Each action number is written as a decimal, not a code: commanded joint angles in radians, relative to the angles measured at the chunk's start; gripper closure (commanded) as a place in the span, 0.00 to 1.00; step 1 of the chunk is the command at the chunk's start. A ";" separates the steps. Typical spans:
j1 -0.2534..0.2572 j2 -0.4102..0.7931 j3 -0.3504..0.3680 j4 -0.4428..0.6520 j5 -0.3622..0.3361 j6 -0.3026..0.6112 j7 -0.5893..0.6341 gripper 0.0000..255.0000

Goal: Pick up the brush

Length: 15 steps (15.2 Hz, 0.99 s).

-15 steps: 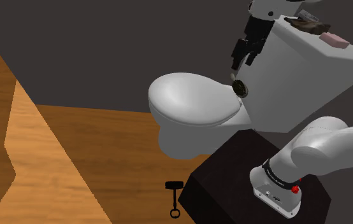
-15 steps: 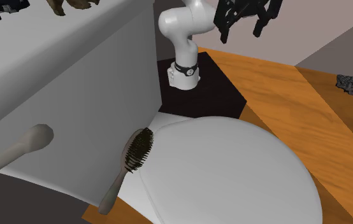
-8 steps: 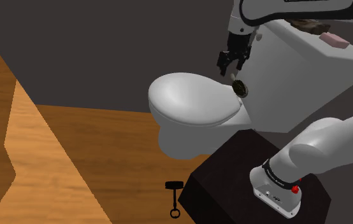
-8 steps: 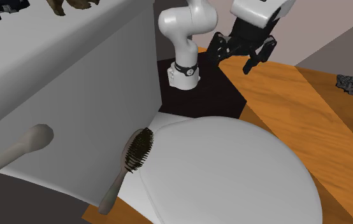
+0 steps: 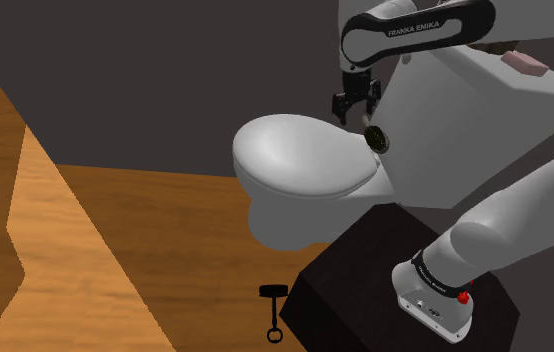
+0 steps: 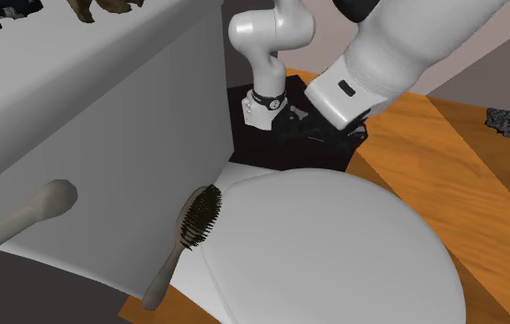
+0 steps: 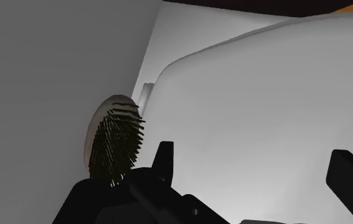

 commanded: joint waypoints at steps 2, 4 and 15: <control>-0.021 0.115 -0.006 0.061 -0.073 0.007 0.072 0.00; -0.033 0.182 -0.016 0.099 -0.119 0.004 0.114 0.00; -0.076 0.534 -0.122 0.365 -0.322 -0.070 0.293 0.00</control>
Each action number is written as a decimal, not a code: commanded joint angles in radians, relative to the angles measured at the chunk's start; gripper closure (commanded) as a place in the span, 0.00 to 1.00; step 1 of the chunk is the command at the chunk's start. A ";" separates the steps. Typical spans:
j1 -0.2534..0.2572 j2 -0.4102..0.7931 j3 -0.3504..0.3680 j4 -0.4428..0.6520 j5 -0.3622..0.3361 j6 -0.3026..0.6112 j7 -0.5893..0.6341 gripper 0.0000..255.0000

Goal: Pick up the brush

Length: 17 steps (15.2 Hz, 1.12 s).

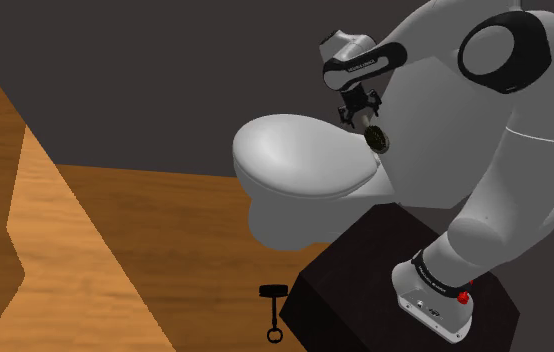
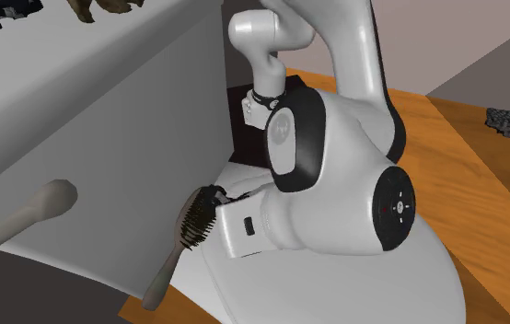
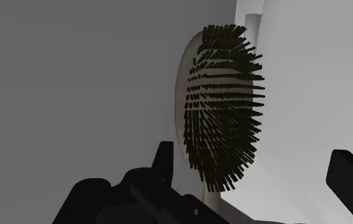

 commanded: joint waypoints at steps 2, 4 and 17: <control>-0.009 0.092 -0.035 0.085 -0.042 -0.034 0.038 0.00; -0.017 0.153 -0.060 0.145 -0.066 -0.056 0.056 0.00; -0.027 0.235 -0.071 0.159 -0.076 -0.007 0.099 1.00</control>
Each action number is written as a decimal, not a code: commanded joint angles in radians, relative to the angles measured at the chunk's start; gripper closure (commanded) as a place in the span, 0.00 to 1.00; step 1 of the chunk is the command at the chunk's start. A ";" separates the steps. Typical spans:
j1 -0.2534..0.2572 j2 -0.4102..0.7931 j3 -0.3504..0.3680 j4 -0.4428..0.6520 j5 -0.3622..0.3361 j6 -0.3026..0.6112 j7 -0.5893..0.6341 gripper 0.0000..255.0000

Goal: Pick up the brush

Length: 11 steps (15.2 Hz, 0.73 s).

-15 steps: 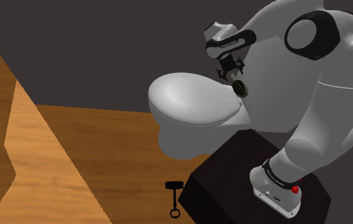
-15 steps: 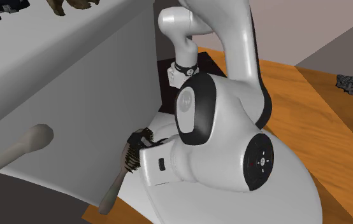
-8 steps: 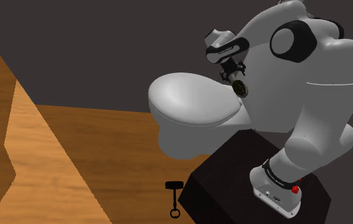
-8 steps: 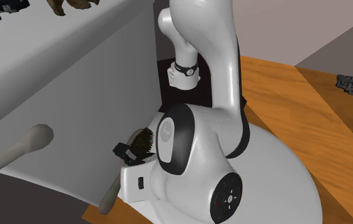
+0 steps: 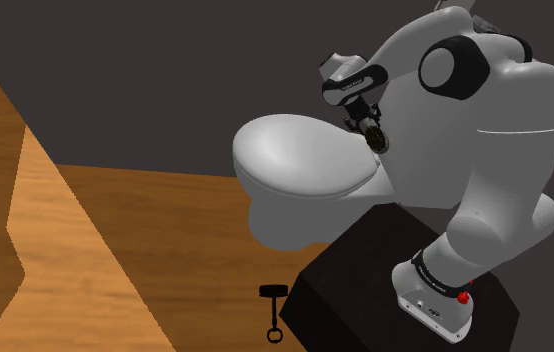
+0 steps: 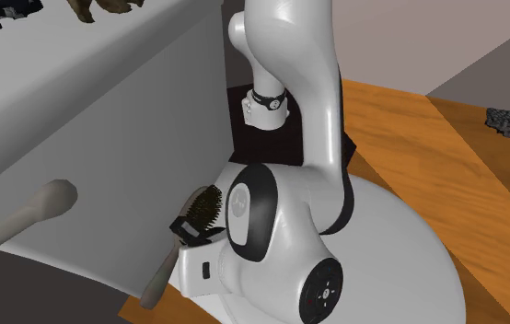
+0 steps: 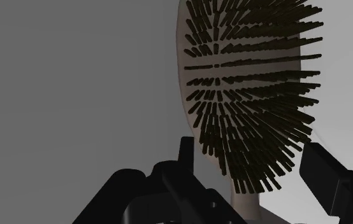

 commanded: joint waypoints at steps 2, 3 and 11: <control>0.000 0.000 0.000 -0.001 0.000 0.000 0.000 1.00; 0.000 0.001 0.000 0.000 0.000 0.000 0.000 1.00; 0.003 -0.031 0.000 0.004 0.001 -0.030 -0.019 1.00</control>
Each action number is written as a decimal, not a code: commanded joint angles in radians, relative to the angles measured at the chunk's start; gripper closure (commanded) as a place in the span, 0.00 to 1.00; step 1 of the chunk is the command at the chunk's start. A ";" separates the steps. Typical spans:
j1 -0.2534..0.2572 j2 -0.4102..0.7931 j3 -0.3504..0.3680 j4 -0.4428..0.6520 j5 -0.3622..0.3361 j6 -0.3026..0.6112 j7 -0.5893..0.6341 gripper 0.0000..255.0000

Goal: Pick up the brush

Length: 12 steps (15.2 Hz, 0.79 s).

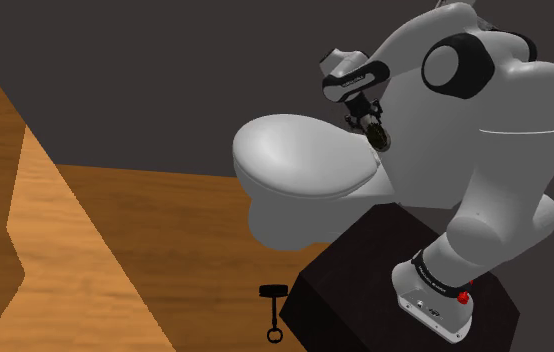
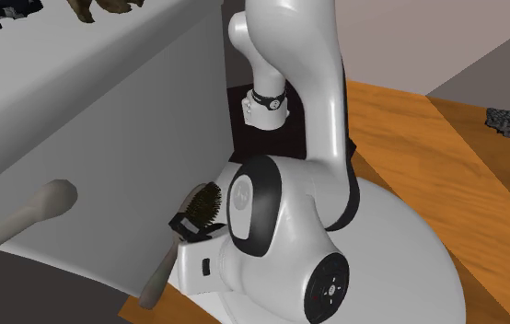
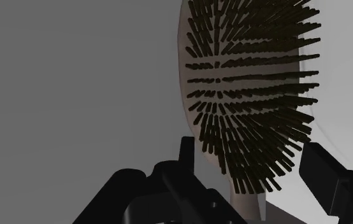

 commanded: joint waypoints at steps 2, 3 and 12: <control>0.001 -0.022 -0.002 0.005 -0.001 -0.023 -0.016 1.00; 0.001 -0.029 -0.002 0.007 -0.001 -0.031 -0.021 1.00; 0.008 -0.081 -0.004 0.035 -0.001 -0.097 -0.065 1.00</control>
